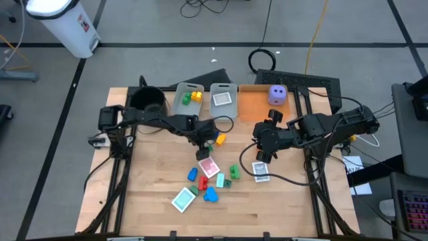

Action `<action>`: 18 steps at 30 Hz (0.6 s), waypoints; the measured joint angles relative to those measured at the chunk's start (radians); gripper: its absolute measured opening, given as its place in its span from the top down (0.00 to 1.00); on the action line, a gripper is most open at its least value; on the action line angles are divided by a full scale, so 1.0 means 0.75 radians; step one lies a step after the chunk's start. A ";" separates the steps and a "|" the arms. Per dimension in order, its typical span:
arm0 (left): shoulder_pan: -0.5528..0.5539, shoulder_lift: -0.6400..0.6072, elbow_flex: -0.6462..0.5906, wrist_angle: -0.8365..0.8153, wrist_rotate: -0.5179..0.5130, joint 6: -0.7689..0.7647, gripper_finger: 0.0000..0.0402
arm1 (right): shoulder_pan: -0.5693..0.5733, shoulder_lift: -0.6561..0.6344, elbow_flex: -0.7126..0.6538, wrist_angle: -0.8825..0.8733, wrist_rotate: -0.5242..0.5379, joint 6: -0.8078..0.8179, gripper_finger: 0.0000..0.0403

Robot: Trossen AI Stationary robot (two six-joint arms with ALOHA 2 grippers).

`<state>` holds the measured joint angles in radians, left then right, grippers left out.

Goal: Pick & Place Toys
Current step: Put the green game piece into the left gray bin

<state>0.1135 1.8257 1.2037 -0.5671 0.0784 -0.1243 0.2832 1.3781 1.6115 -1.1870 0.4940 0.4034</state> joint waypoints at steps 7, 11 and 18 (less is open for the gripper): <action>-0.001 0.074 -0.001 -0.014 0.001 -0.018 0.16 | 0.000 0.000 0.000 0.000 0.000 0.000 0.59; -0.001 0.093 -0.001 -0.016 0.000 -0.017 0.16 | 0.000 0.000 0.000 0.000 -0.001 0.000 0.59; -0.005 0.113 -0.001 -0.023 -0.026 -0.011 0.16 | 0.000 0.000 0.000 0.000 0.000 0.000 0.59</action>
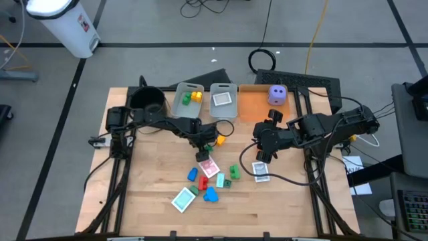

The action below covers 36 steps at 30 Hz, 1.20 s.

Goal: Pick & Place Toys
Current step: Put the green game piece into the left gray bin

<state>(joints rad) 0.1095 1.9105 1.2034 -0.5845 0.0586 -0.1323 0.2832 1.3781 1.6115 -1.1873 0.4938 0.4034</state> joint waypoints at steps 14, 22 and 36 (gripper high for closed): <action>-0.003 0.027 0.023 -0.093 -0.060 -0.013 0.30 | 0.000 0.000 0.000 -0.009 0.002 0.001 0.59; 0.005 0.033 0.112 -0.208 -0.031 -0.005 0.65 | 0.000 0.000 0.000 -0.010 0.003 0.001 0.59; 0.022 0.030 0.570 -0.613 -0.008 0.176 0.65 | 0.000 0.000 0.000 -0.022 0.004 0.001 0.59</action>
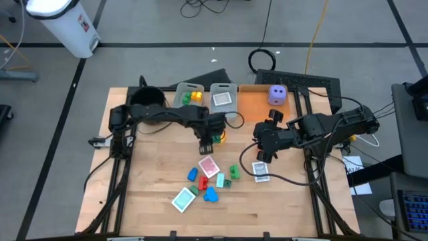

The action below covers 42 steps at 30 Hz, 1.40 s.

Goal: Pick & Place Toys
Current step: Put the green game piece into the left gray bin

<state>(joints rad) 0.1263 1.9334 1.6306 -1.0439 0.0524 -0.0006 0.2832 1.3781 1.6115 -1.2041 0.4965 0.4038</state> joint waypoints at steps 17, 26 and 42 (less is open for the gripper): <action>0.270 -0.314 0.303 -0.379 -0.008 -0.140 0.65 | -0.003 0.000 0.000 0.113 0.085 -0.001 0.59; 0.453 -0.406 0.301 -0.488 -0.140 -0.382 0.65 | -0.046 0.000 0.000 0.290 0.112 -0.058 0.59; 0.735 -0.016 0.300 -0.315 0.024 -0.694 0.65 | -0.422 0.000 0.000 0.270 0.101 -0.459 0.59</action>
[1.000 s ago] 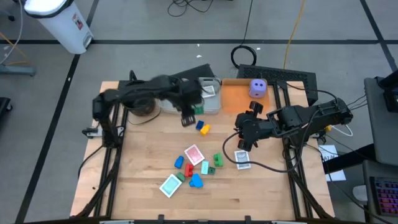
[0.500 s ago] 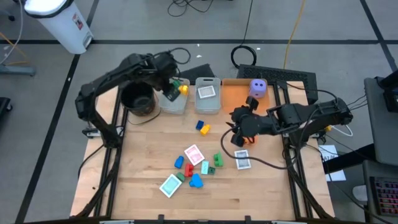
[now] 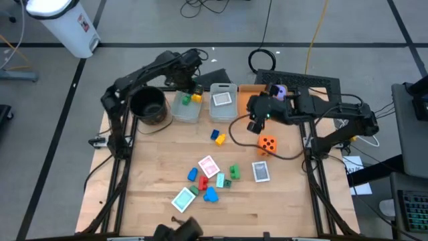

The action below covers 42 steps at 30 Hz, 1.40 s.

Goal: Pick & Place Toys
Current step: Put the green game piece into the left gray bin

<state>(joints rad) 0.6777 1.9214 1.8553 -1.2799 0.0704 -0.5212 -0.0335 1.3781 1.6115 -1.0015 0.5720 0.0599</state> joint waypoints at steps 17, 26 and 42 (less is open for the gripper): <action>0.042 0.109 -0.002 -0.007 -0.176 -0.200 0.65 | -0.287 0.000 0.000 0.013 -0.321 -0.147 0.59; 0.079 0.109 -0.162 0.025 -0.155 -0.179 0.65 | -0.296 0.000 0.000 0.014 -0.323 -0.072 0.59; 0.004 0.101 -0.230 0.107 -0.199 -0.117 0.65 | -0.296 0.000 0.000 0.103 -0.314 0.043 0.59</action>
<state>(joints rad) 0.6811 1.9968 1.6828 -1.1998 -0.0788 -0.6087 -0.2558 1.3781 1.6115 -0.9244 0.3363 0.0921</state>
